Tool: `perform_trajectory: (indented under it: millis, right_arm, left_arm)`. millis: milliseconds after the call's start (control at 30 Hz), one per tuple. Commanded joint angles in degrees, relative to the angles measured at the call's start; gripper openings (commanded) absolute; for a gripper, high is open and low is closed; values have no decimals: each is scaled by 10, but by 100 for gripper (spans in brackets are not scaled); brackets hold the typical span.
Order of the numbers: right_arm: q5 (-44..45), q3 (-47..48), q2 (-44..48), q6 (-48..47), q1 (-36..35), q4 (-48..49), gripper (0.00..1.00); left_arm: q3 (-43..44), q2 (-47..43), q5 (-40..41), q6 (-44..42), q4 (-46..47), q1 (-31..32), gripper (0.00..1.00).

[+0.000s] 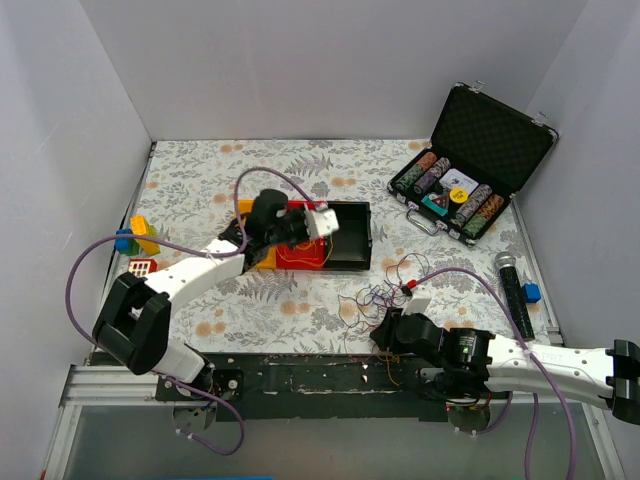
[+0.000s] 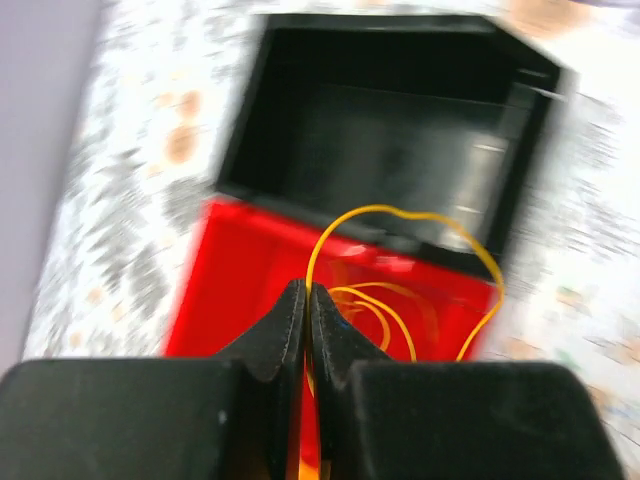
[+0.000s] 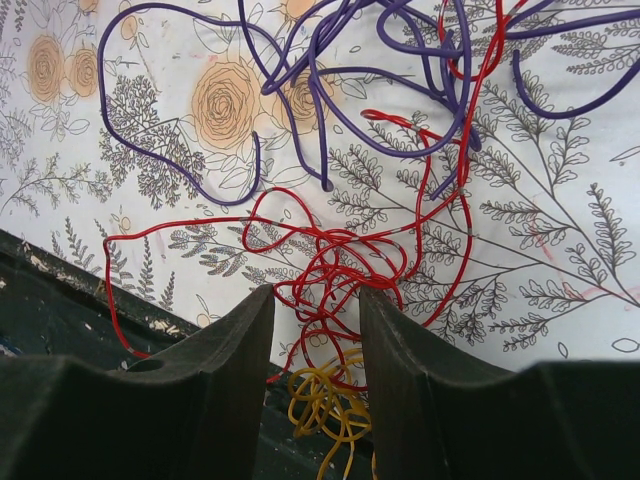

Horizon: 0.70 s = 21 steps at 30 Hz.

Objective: Untangle the cables

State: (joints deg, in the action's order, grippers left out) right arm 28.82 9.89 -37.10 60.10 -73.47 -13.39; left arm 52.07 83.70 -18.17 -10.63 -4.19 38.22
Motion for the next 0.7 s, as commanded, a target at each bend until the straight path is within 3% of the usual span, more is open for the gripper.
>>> perform_trajectory:
  millis: [0, 167, 367, 500, 667]
  right_arm:
    - [16, -14, -1, 5, 2, -12, 48]
    - [11, -15, -13, 0, 1, 3, 48]
    - [10, -4, -31, -2, 1, 6, 48]
    - [10, -3, -37, -2, 2, 9, 48]
    - [13, 2, -35, -2, 1, 3, 48]
  left_arm:
    - [50, -32, 25, 183, 69, -94, 0]
    - [51, -27, 24, 248, 73, -163, 0]
    - [46, -27, 7, 249, 81, -171, 0]
    - [25, -29, 27, 192, 89, -133, 0]
    - [2, 2, 158, 149, 117, -54, 0]
